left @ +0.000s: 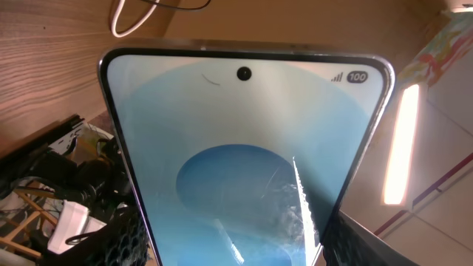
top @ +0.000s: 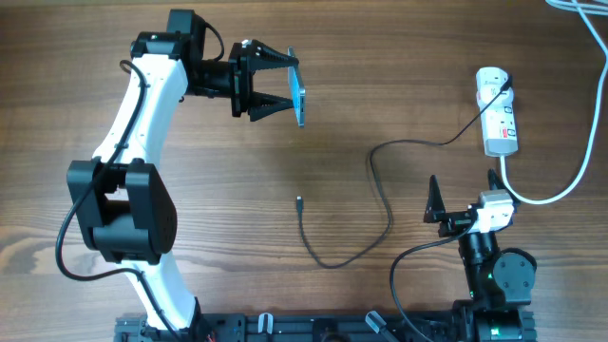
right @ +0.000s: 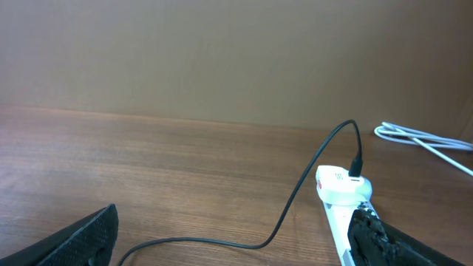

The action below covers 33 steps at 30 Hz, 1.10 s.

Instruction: Plug charger to phone and switch on socket

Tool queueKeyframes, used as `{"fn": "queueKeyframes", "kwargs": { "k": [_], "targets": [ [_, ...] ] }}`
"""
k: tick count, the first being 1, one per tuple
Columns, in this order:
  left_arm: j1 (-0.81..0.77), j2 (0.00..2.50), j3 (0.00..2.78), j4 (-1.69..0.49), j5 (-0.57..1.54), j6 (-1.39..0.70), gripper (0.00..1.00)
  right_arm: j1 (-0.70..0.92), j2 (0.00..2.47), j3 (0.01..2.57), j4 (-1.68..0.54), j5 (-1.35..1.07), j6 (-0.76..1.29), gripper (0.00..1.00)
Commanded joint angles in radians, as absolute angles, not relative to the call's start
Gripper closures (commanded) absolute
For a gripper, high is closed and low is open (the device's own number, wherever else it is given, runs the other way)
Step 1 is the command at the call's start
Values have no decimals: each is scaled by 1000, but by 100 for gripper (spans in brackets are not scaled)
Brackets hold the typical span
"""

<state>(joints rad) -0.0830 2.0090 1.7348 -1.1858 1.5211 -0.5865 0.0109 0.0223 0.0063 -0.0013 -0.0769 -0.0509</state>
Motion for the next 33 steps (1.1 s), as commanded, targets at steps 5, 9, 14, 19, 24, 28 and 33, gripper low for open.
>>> {"fn": "queueKeyframes", "kwargs": {
  "k": [5,9,14,19,24,28,33],
  "targets": [
    [-81,1972,1758,-1187,1577,-593,30,15,18,6,2,-67,-60,0],
    [-81,1972,1758,-1187,1577,-609,30,15,18,6,2,-68,-57,0],
    [-81,1972,1758,-1187,1577,-622,31,15,18,6,6,-104,399,0],
    [-81,1972,1758,-1187,1577,-622,32,15,18,6,93,-223,970,0],
    [-81,1972,1758,-1187,1577,-623,32,15,27,173,201,-361,731,0],
    [-81,1972,1758,-1187,1577,-627,32,15,269,619,-361,-372,349,0],
    [-81,1972,1758,-1187,1577,-638,32,15,632,986,-696,-613,310,0]
  ]
}}
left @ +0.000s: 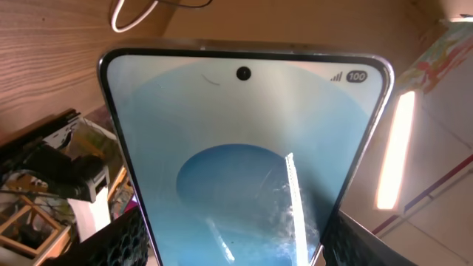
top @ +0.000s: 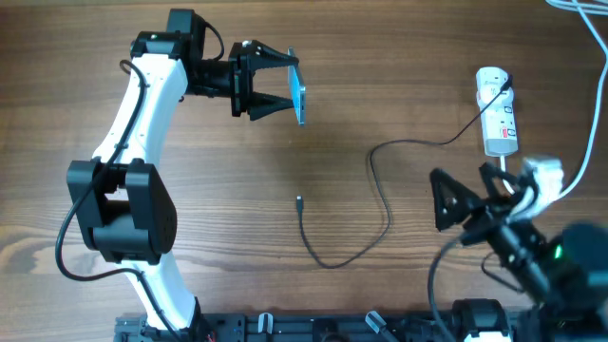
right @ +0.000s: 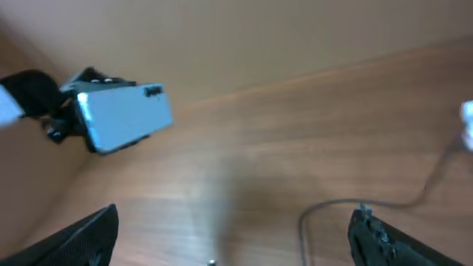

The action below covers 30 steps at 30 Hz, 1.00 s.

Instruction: Plug charger to phone and switch on socket

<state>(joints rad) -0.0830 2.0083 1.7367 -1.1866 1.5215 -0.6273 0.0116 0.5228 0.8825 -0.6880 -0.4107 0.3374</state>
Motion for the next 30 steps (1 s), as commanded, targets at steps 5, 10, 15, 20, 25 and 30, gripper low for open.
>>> {"fn": "queueKeyframes", "kwargs": {
  "k": [5,10,15,20,25,30],
  "targets": [
    [-81,1972,1758,-1187,1577,-637,32,20,797,1024,-607,-965,352,0],
    [-81,1972,1758,-1186,1576,-637,32,225,971,1211,-906,-611,240,0],
    [-81,1972,1758,-1186,1570,-637,32,701,1317,1700,-1229,-28,336,0],
    [-81,1972,1758,-1186,1570,-637,32,928,1566,1900,-1214,323,536,1],
    [-81,1972,1758,-1186,1571,-637,32,930,1643,1900,-1069,454,577,9],
    [-81,1972,1758,-1187,1577,-643,32,919,1648,1888,-1008,472,576,31]
  ]
}}
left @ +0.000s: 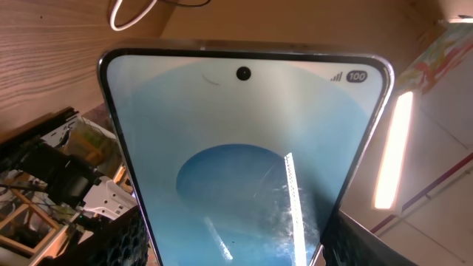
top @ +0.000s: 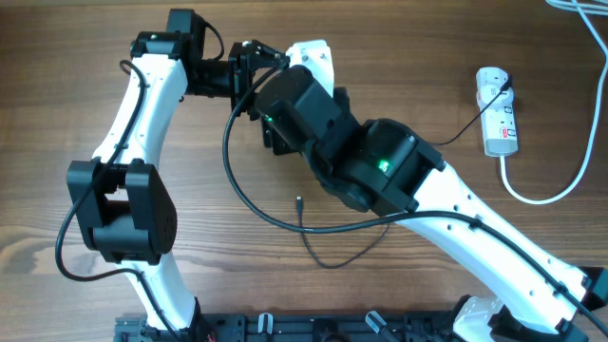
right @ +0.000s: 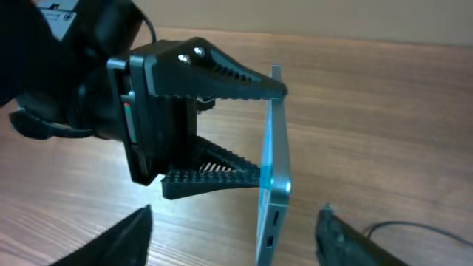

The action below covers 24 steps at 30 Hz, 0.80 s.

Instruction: Plug charger to phone and switch on socket

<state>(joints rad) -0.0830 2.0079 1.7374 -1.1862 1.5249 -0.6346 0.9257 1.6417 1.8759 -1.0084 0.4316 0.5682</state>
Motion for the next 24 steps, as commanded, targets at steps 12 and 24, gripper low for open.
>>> {"fn": "queueKeyframes", "kwargs": {
  "k": [12,24],
  "targets": [
    [-81,1972,1758,-1187,1577,-667,32,876,1708,1864,-1003,471,576,36],
    [-81,1972,1758,-1187,1577,-693,32,875,1747,1863,-986,452,575,59]
  ]
}}
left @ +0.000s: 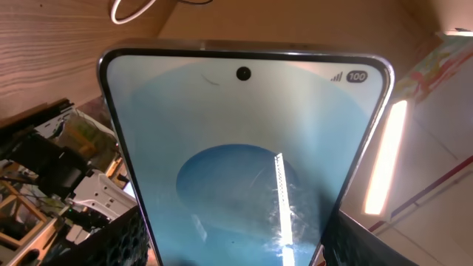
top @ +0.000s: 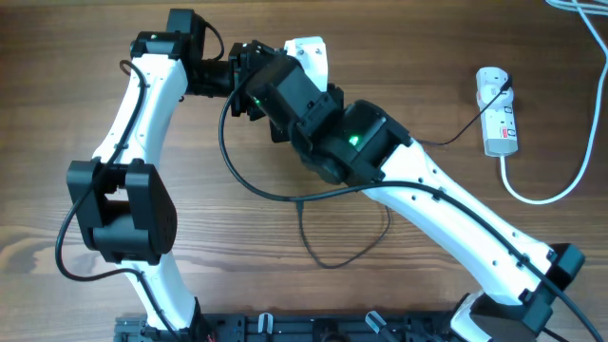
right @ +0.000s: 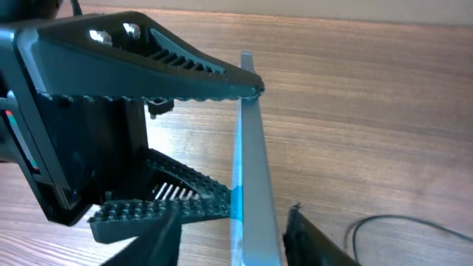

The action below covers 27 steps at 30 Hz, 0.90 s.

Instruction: Plug charger to phone and switch on socket

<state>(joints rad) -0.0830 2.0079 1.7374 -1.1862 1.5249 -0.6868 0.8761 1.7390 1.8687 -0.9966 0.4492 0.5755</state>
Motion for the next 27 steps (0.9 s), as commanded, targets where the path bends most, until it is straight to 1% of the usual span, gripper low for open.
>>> {"fn": "queueKeyframes", "kwargs": {
  "k": [1,10,12,17,19,23,24,25,26,27],
  "targets": [
    [-81,1972,1758,-1187,1577,-693,32,875,1747,1863,-983,452,576,62],
    [-81,1972,1758,-1187,1577,-693,32,876,1747,1863,-980,456,575,75],
    [-81,1972,1758,-1186,1577,-693,32,876,1747,1863,-980,456,575,80],
    [-81,1972,1758,-1186,1577,-693,32,876,1747,1863,-980,456,575,89],
    [-81,1972,1758,-1186,1577,-693,32,876,1747,1863,-980,456,576,95],
    [-81,1972,1758,-1186,1577,-693,31,876,1747,1863,-980,456,579,96],
    [-81,1972,1758,-1186,1577,-693,28,876,1747,1863,-979,456,583,96],
    [-81,1972,1758,-1186,1577,-693,20,876,1747,1863,-979,456,617,96],
    [-81,1972,1758,-1186,1576,-693,0,876,1747,1864,-979,466,672,96],
    [-81,1972,1758,-1186,1576,-693,0,876,1744,1864,-980,490,740,96]
  ]
}}
